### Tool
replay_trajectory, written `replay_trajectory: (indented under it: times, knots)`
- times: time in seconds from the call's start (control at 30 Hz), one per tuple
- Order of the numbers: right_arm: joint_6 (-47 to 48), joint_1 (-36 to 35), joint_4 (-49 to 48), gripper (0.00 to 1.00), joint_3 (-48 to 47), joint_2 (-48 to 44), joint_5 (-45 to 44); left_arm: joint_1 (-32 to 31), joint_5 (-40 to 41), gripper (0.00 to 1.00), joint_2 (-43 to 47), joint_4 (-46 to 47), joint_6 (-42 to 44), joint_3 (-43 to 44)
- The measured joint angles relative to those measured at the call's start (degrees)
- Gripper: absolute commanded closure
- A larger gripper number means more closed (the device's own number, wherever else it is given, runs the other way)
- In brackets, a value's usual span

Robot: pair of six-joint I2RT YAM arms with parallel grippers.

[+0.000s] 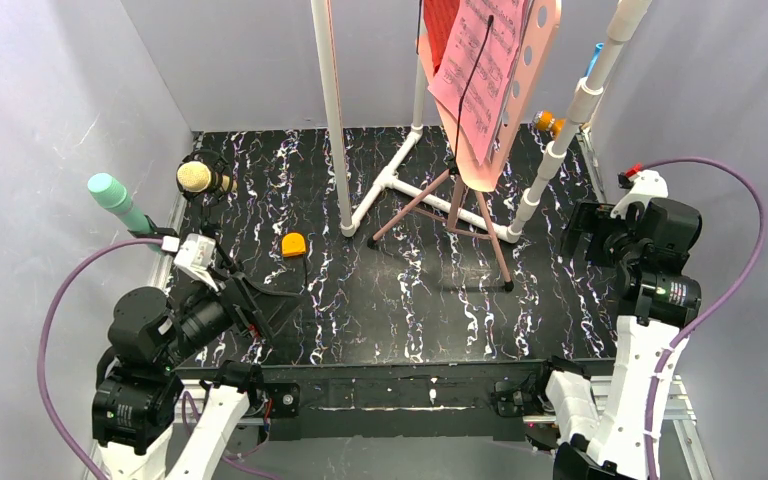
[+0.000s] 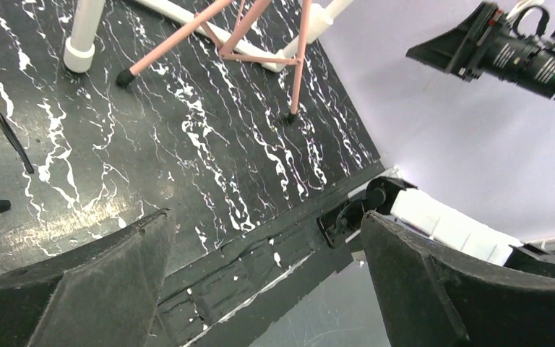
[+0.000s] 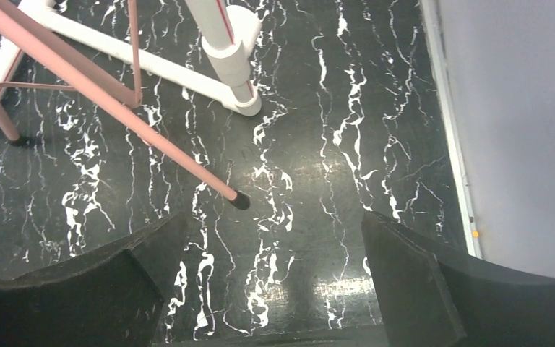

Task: Pack up the instrument practice props
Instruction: Pick up the microphone stand with the microphone from the center of the board.

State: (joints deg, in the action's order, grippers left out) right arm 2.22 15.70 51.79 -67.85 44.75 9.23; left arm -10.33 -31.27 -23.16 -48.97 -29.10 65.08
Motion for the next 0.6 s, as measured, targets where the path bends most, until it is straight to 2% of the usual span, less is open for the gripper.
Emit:
replay_trajectory:
  times: [0.23, 0.6]
  knots:
    - [-0.7, 0.0, -1.1, 0.00, 0.0, 1.4, 4.3, 0.0, 4.5, 0.00, 0.4, -0.4, -2.5, 3.3]
    - [-2.0, 0.0, -6.7, 0.00, 2.1, 3.9, 10.9, 0.0, 6.1, 0.00, 4.6, -0.5, -4.2, 1.8]
